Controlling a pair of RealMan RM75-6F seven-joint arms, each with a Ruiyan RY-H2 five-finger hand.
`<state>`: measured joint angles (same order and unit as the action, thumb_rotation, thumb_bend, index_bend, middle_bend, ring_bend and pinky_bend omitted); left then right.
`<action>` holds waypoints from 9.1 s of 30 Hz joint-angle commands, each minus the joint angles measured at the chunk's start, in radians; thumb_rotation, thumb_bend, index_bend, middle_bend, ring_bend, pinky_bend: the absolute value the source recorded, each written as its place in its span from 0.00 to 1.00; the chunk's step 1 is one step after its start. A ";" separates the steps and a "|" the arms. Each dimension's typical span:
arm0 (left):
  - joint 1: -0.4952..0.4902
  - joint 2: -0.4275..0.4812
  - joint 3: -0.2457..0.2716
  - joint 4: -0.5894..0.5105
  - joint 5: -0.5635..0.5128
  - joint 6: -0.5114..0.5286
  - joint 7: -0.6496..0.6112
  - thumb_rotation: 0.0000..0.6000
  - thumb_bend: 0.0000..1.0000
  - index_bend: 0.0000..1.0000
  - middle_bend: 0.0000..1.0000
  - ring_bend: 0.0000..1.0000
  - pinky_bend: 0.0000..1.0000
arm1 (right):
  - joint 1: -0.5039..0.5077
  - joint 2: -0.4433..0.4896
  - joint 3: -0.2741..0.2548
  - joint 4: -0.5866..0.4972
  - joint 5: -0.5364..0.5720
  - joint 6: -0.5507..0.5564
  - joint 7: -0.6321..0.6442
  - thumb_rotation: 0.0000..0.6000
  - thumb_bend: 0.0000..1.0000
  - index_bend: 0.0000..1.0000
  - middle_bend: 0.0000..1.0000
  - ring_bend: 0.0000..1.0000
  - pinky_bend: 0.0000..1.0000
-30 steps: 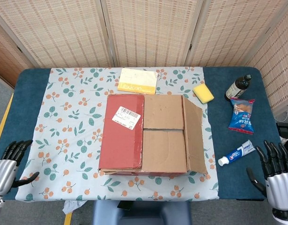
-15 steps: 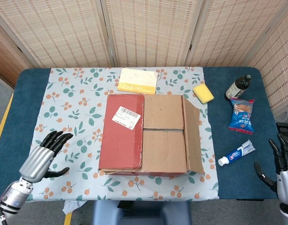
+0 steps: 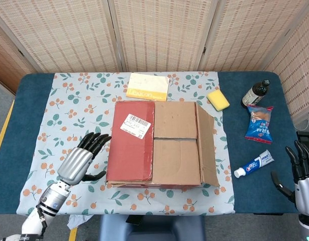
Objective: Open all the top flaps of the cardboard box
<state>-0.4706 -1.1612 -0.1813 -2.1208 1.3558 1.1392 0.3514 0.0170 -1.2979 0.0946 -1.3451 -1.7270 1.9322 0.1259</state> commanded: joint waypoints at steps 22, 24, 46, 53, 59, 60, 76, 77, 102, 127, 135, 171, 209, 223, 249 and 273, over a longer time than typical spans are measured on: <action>-0.126 -0.129 0.007 -0.060 -0.120 0.000 0.212 1.00 0.22 0.00 0.06 0.00 0.00 | 0.003 0.014 0.043 -0.007 0.061 -0.032 0.046 1.00 0.39 0.00 0.00 0.00 0.00; -0.126 -0.135 0.018 -0.068 -0.123 0.010 0.233 1.00 0.22 0.00 0.06 0.00 0.00 | 0.001 0.021 0.052 -0.010 0.079 -0.036 0.063 1.00 0.39 0.00 0.00 0.00 0.00; -0.163 -0.219 0.050 -0.113 -0.206 0.104 0.432 1.00 0.22 0.00 0.05 0.00 0.00 | -0.003 0.047 0.073 -0.022 0.134 -0.084 0.104 1.00 0.39 0.00 0.00 0.00 0.00; -0.167 -0.198 0.059 -0.150 -0.209 0.128 0.471 1.00 0.22 0.00 0.05 0.00 0.00 | -0.002 0.041 0.073 -0.022 0.131 -0.087 0.092 1.00 0.39 0.00 0.00 0.00 0.00; -0.174 -0.197 0.064 -0.153 -0.215 0.131 0.474 1.00 0.22 0.00 0.05 0.00 0.00 | -0.001 0.043 0.076 -0.021 0.135 -0.093 0.096 1.00 0.39 0.00 0.00 0.00 0.00; -0.176 -0.199 0.065 -0.151 -0.214 0.130 0.476 1.00 0.22 0.00 0.05 0.00 0.00 | -0.001 0.043 0.076 -0.022 0.134 -0.093 0.096 1.00 0.39 0.00 0.00 0.00 0.00; -0.197 -0.243 0.080 -0.130 -0.220 0.145 0.517 1.00 0.22 0.00 0.04 0.00 0.00 | -0.011 0.050 0.080 -0.026 0.135 -0.081 0.118 1.00 0.39 0.00 0.00 0.00 0.00; -0.197 -0.247 0.081 -0.127 -0.218 0.146 0.517 1.00 0.22 0.00 0.04 0.00 0.00 | -0.011 0.050 0.080 -0.027 0.135 -0.081 0.117 1.00 0.39 0.00 0.00 0.00 0.00; -0.156 -0.336 0.119 -0.042 -0.028 0.241 0.542 1.00 0.23 0.00 0.04 0.00 0.00 | -0.019 0.061 0.089 -0.038 0.149 -0.083 0.129 1.00 0.39 0.00 0.00 0.00 0.00; -0.002 -0.363 0.135 0.029 0.275 0.413 0.696 1.00 0.23 0.00 0.04 0.00 0.00 | -0.017 0.055 0.079 -0.049 0.147 -0.105 0.089 1.00 0.39 0.00 0.00 0.00 0.00; 0.047 -0.360 0.099 0.050 0.305 0.456 0.687 1.00 0.23 0.00 0.04 0.00 0.00 | -0.018 0.053 0.077 -0.054 0.145 -0.108 0.080 1.00 0.39 0.00 0.00 0.00 0.00; 0.311 -0.026 0.132 0.327 0.157 0.482 0.047 1.00 0.23 0.00 0.04 0.00 0.00 | 0.102 0.120 0.062 -0.199 0.075 -0.291 -0.057 1.00 0.39 0.00 0.00 0.00 0.00; 0.409 -0.017 0.131 0.606 0.223 0.555 -0.377 1.00 0.23 0.00 0.04 0.00 0.00 | 0.603 -0.151 0.169 -0.283 0.381 -0.827 -0.549 1.00 0.39 0.00 0.00 0.00 0.00; 0.426 -0.018 0.111 0.601 0.202 0.564 -0.389 1.00 0.23 0.00 0.04 0.00 0.00 | 0.660 -0.180 0.206 -0.215 0.447 -0.838 -0.539 1.00 0.39 0.00 0.00 0.00 0.00; 0.401 0.000 0.065 0.651 0.094 0.441 -0.505 1.00 0.23 0.00 0.04 0.00 0.00 | 0.871 -0.160 0.445 0.026 0.635 -0.889 -0.437 1.00 0.39 0.00 0.00 0.00 0.00; 0.378 0.000 0.037 0.697 0.025 0.358 -0.554 1.00 0.23 0.00 0.04 0.00 0.00 | 0.721 0.205 0.336 -0.328 0.631 -1.175 0.076 1.00 0.39 0.00 0.00 0.00 0.00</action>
<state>-0.0910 -1.1604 -0.1438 -1.4238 1.3815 1.4983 -0.2042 0.8073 -1.2383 0.4587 -1.5156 -1.1067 0.8696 0.0919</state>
